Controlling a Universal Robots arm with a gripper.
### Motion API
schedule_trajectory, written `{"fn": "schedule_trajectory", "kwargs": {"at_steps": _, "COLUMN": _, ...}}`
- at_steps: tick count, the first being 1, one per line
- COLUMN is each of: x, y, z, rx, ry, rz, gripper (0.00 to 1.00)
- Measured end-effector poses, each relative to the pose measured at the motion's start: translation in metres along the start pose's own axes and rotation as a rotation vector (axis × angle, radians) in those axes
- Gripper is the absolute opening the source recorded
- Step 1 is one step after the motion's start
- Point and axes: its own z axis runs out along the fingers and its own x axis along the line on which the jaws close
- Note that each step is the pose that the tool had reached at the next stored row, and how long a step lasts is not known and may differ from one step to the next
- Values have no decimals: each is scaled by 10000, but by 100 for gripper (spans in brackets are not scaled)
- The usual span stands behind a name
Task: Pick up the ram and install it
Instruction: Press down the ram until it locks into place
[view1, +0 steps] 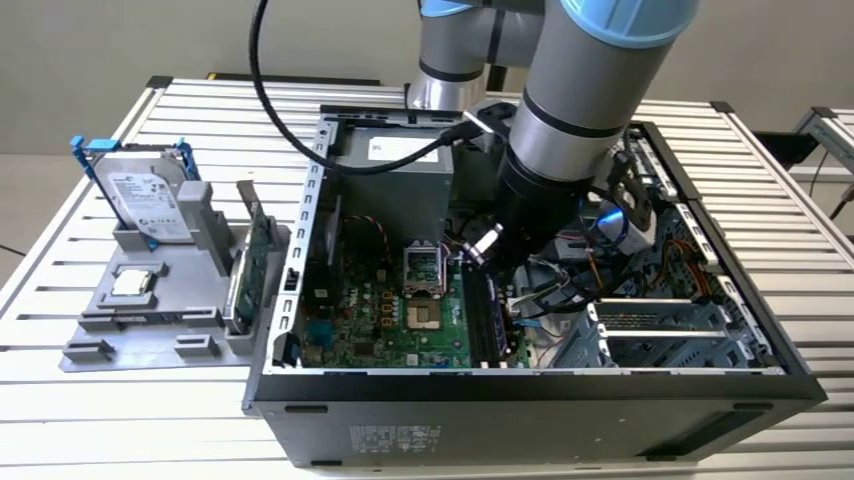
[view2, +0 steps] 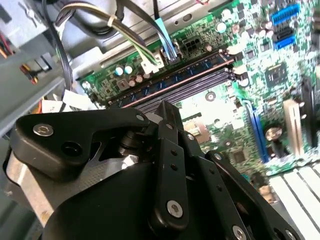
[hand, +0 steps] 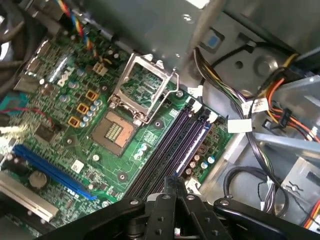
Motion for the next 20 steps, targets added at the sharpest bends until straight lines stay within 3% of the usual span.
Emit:
{"fn": "schedule_trajectory", "kwargs": {"at_steps": 16, "x": -9, "y": -6, "z": 0, "rx": 15, "ry": 120, "rz": -2647, "gripper": 0}}
{"fn": "schedule_trajectory", "kwargs": {"at_steps": 17, "x": -12, "y": -8, "z": 0, "rx": 16, "ry": 139, "rz": -3078, "gripper": 0}}
{"fn": "schedule_trajectory", "kwargs": {"at_steps": 20, "x": -14, "y": -9, "z": 0, "rx": 19, "ry": 161, "rz": -3555, "gripper": 0}}
